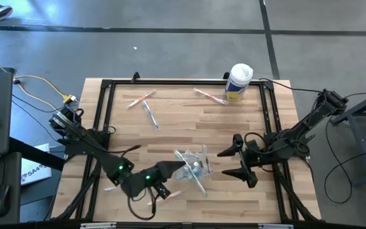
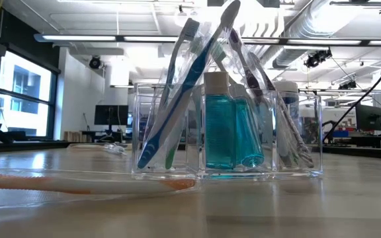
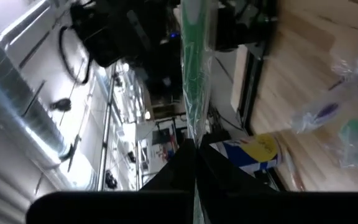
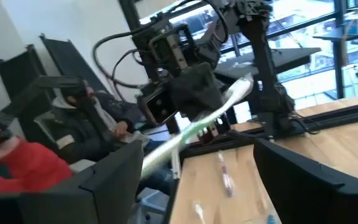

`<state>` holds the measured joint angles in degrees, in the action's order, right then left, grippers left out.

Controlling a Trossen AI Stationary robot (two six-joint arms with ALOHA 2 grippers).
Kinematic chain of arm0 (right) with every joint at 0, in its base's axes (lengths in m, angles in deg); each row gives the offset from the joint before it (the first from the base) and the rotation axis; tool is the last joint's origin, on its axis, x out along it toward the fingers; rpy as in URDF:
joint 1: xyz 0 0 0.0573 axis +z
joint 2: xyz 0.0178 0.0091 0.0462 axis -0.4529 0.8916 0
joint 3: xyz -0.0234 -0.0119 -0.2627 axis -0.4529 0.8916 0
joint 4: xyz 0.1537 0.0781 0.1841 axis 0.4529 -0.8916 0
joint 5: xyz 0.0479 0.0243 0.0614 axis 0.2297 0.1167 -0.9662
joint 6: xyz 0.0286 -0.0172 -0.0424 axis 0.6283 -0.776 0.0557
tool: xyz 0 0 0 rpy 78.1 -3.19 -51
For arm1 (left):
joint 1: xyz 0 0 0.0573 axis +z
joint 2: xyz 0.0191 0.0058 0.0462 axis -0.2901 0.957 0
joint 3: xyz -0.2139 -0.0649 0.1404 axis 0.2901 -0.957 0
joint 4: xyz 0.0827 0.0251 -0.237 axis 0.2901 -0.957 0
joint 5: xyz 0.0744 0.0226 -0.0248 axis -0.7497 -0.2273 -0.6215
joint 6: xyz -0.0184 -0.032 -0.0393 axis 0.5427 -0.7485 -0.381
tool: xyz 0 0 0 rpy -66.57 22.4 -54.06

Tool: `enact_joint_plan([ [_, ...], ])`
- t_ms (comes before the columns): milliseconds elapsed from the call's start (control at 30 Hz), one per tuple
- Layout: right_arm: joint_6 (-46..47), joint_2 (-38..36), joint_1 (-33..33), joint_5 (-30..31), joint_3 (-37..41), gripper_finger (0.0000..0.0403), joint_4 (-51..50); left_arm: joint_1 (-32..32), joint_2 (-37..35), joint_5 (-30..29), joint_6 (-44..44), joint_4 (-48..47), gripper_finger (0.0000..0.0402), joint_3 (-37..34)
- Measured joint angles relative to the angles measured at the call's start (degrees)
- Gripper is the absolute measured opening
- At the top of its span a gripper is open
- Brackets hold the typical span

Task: Pick & Place toothbrushing station
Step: Put the green toothbrush into the transparent organizer

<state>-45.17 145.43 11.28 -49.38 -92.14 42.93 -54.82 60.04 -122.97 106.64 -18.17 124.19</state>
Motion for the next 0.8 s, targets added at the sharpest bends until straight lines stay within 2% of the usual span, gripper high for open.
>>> enact_joint_plan([
  [133,-0.2,1.7,-1.8,-0.2,0.0,0.0299,0.8,2.5,1.1,4.0,0.7,0.3,0.0000,0.0],
  [333,1.2,4.8,-5.0,-4.7,0.0,0.0299,2.0,4.9,4.1,4.4,5.2,2.6,0.0000,0.0],
  [800,3.1,8.8,-9.5,-5.8,0.0,0.0299,1.7,6.1,6.6,6.0,6.9,7.0,0.0000,0.8],
])
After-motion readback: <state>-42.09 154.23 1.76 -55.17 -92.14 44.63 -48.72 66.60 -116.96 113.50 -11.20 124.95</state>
